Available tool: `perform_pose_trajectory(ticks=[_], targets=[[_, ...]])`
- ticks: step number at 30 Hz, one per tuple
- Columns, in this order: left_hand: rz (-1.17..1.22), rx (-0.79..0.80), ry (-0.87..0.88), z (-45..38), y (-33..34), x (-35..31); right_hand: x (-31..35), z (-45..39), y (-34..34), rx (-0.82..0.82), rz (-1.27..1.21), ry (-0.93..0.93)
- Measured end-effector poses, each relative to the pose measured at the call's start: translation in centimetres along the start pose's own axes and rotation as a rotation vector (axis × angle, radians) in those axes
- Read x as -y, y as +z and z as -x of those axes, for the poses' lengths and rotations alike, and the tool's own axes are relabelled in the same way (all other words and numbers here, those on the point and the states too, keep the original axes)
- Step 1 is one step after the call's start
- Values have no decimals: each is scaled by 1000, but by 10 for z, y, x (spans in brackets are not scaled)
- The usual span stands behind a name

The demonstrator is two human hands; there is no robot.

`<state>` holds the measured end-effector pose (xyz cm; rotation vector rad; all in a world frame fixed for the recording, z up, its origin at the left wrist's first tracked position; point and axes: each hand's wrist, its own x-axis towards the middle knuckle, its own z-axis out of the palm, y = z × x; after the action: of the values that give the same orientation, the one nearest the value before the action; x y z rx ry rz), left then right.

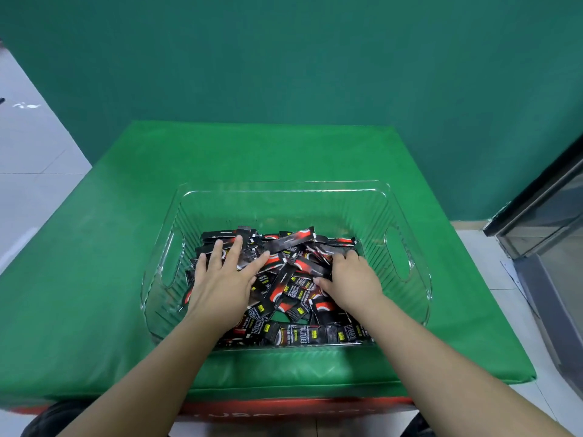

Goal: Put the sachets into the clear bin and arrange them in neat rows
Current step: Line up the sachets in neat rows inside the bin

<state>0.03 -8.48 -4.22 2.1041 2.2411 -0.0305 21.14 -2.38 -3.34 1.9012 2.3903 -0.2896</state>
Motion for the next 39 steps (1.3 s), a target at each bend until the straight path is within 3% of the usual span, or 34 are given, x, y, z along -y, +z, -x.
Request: perform_pose_trajectory(ticks=[5, 13, 18, 21, 27, 35, 39], targets=[[37, -74, -126, -9, 1, -4, 11, -4, -3, 66, -189, 59], [69, -82, -112, -10, -1, -2, 33, -11, -2, 95, -678, 215], [142, 37, -136, -3, -8, 3, 56, -19, -4, 79, -752, 331], [69, 123, -133, 0, -8, 6, 70, -19, -7, 132, -961, 355], [45, -12, -178, -9, -6, -2, 82, -12, -13, 198, -1200, 395], [162, -17, -297, -19, -25, 2, 96, -3, -6, 250, -1194, 242], [357, 102, -254, -11, -33, 9, 111, 1, -4, 321, -1105, 154]])
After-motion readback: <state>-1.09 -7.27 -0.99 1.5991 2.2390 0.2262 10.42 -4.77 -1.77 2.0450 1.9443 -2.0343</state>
